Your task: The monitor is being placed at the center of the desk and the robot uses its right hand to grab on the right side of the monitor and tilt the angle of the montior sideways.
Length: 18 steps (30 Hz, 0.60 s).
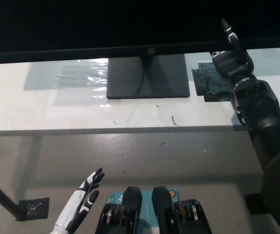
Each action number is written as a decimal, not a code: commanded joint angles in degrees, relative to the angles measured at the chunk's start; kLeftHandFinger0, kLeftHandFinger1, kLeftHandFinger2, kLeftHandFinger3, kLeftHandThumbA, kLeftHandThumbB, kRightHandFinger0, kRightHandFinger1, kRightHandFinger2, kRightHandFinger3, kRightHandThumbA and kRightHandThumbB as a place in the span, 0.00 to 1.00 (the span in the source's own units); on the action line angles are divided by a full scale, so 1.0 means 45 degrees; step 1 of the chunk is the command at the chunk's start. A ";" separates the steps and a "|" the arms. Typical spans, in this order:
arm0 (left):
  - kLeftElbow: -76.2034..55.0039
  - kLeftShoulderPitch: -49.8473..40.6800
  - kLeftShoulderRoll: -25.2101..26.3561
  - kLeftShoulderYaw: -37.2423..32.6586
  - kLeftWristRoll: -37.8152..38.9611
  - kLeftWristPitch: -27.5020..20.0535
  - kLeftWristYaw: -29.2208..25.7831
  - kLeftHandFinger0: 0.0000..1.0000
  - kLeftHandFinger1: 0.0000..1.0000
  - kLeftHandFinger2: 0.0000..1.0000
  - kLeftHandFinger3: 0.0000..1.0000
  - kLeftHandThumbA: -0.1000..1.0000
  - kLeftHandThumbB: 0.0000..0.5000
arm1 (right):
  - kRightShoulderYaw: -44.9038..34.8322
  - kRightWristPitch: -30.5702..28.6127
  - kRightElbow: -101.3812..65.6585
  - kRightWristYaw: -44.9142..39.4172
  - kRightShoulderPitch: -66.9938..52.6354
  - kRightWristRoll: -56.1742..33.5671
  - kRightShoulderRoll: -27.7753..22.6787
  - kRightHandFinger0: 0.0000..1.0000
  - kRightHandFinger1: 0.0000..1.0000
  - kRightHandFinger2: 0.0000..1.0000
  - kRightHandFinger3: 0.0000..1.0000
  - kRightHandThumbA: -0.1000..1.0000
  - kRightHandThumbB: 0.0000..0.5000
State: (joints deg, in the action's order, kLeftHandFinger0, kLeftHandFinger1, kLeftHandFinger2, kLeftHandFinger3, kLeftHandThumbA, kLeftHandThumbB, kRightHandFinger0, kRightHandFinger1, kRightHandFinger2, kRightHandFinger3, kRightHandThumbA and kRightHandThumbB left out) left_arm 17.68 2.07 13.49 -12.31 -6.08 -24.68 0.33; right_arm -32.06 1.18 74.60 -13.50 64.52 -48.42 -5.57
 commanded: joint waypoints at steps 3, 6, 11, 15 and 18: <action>-0.0230 0.0276 0.0185 -0.0009 0.0130 -0.0499 -0.0037 1.00 1.00 1.00 1.00 1.00 0.58 | 0.0498 0.0418 -0.4607 -0.1106 -0.0655 0.0165 0.0632 1.00 1.00 1.00 1.00 1.00 0.80; -0.0230 0.0395 0.0222 0.0066 0.0155 -0.0499 -0.0013 1.00 1.00 1.00 1.00 1.00 0.58 | 0.1664 0.0779 -0.9367 -0.0590 -0.3366 0.0764 0.1691 1.00 1.00 1.00 1.00 1.00 0.83; -0.0161 0.0403 0.0229 0.0103 0.0144 -0.0499 -0.0028 1.00 1.00 1.00 1.00 1.00 0.59 | 0.3546 -0.0307 -1.4267 -0.0814 -0.7083 0.2670 0.2427 1.00 1.00 1.00 1.00 1.00 0.81; -0.0062 0.0358 0.0232 0.0077 0.0060 -0.0499 -0.0137 1.00 1.00 1.00 1.00 1.00 0.61 | 0.4691 -0.1734 -1.7082 -0.1404 -0.9761 0.4483 0.2504 1.00 1.00 1.00 1.00 1.00 0.80; -0.0064 0.0311 0.0237 0.0034 0.0070 -0.0499 -0.0128 1.00 1.00 1.00 1.00 1.00 0.60 | 0.5118 -0.2661 -1.8410 -0.2043 -1.1220 0.5229 0.2224 1.00 1.00 1.00 1.00 1.00 0.83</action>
State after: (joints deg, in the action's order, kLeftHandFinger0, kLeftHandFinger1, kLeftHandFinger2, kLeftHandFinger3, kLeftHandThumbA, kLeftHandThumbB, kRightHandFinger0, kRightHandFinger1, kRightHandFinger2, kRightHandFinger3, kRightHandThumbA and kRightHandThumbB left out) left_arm 18.33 2.50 13.42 -12.27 -6.09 -24.61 0.59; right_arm -23.59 1.34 35.44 -13.61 32.73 -44.76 3.66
